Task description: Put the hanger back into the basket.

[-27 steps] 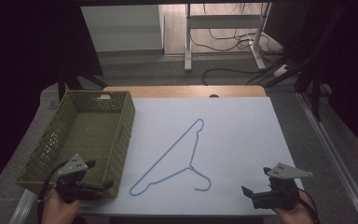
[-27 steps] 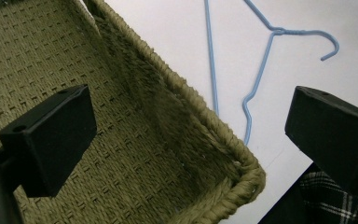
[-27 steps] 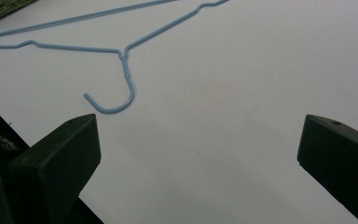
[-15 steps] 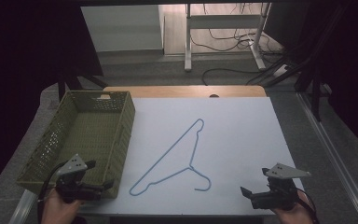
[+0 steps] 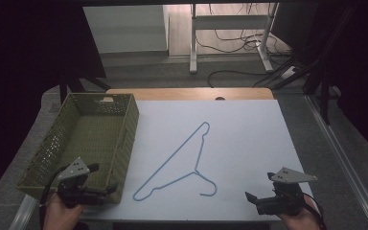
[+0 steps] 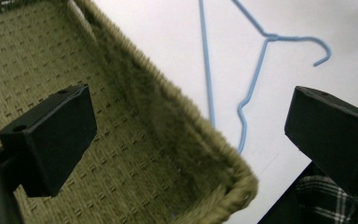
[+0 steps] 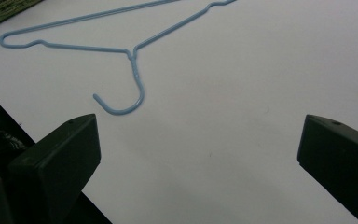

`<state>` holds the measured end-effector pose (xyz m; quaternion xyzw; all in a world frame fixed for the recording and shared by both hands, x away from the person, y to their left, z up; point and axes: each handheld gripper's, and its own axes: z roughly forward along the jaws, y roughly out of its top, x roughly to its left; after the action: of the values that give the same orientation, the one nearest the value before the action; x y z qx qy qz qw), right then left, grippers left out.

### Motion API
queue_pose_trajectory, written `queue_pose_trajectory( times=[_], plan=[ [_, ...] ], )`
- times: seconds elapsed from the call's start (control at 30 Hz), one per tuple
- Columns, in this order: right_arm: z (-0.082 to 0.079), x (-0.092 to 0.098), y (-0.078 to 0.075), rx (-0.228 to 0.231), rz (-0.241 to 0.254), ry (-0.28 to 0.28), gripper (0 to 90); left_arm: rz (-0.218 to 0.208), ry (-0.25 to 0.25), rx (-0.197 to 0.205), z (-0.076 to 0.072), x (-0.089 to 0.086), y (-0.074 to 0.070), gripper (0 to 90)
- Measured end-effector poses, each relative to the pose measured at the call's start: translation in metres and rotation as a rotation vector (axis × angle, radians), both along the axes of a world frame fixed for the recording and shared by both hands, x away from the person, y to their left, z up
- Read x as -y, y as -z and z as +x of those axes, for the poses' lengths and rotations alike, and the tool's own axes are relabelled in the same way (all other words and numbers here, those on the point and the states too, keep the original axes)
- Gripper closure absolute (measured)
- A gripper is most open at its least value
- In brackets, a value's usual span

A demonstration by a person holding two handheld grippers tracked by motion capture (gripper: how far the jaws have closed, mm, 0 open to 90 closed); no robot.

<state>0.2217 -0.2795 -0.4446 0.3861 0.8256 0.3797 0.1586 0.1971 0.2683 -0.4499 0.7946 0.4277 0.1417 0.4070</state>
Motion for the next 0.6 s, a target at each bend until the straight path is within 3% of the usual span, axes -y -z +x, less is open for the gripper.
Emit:
queue_pose_trajectory(
  times=[0.3, 0.6],
  plan=[
    [0.001, -0.009, 0.002, -0.015, -0.016, -0.027, 0.0, 0.014, 0.031, -0.003, 0.005, 0.018, -0.007, 3.3],
    [0.003, -0.019, -0.003, 0.004, 0.001, -0.033, 0.0, 0.018, 0.071, 0.015, 0.006, 0.037, -0.019, 4.5]
  ],
)
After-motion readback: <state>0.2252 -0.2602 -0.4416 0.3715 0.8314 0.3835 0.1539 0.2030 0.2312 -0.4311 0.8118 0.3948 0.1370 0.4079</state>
